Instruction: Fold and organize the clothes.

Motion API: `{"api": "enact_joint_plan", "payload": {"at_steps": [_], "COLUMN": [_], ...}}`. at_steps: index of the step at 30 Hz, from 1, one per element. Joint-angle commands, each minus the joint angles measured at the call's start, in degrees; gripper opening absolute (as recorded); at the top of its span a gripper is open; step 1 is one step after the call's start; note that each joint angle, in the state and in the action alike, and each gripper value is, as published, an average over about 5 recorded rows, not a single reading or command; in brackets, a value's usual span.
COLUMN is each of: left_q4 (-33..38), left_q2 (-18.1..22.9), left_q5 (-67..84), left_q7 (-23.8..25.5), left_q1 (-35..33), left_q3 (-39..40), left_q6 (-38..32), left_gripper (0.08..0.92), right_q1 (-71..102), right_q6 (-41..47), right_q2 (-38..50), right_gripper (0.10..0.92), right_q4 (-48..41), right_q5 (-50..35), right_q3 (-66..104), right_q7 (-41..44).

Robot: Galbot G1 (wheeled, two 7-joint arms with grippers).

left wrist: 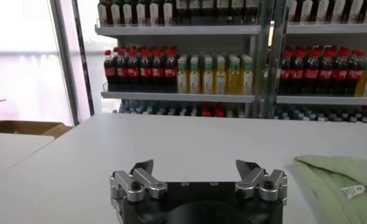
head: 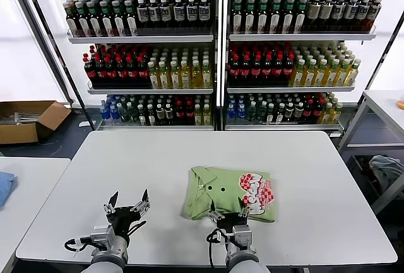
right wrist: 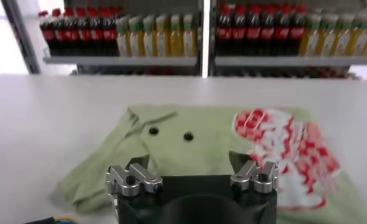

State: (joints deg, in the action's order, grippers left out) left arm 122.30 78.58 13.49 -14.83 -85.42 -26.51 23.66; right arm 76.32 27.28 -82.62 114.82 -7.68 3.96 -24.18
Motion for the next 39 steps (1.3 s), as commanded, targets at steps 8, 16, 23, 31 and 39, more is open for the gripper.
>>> {"api": "enact_joint_plan", "payload": {"at_steps": [8, 16, 23, 31, 39], "left_q4": [0.43, 0.01, -0.29, -0.28, -0.2], "left_q2": [0.21, 0.13, 0.03, -0.11, -0.05], "left_q5": [-0.51, -0.61, -0.64, -0.71, -0.73], "left_q7": [0.25, 0.48, 0.65, 0.72, 0.69], "left_q1": [-0.75, -0.81, -0.88, -1.03, -0.94], "left_q3": [0.34, 0.63, 0.86, 0.85, 0.81], "left_q6": [0.18, 0.34, 0.43, 0.69, 0.97], "left_gripper": [0.823, 0.823, 0.823, 0.823, 0.823], "right_q1": [-12.0, -11.95, -10.9, -11.14, -11.14], "right_q6": [-3.58, -3.99, -4.77, -1.45, 0.45], "right_q2": [-5.62, -6.51, -6.26, -6.37, -6.48], "right_gripper": [0.823, 0.823, 0.823, 0.823, 0.823], "right_q4": [-14.41, -16.96, -17.88, -15.01, -14.66], "right_q5": [2.31, 2.15, 1.97, -9.66, -14.18], "right_q3": [8.03, 9.67, 10.47, 11.55, 11.88], "right_q7": [-2.52, -2.86, -2.37, -4.65, -7.17]}}
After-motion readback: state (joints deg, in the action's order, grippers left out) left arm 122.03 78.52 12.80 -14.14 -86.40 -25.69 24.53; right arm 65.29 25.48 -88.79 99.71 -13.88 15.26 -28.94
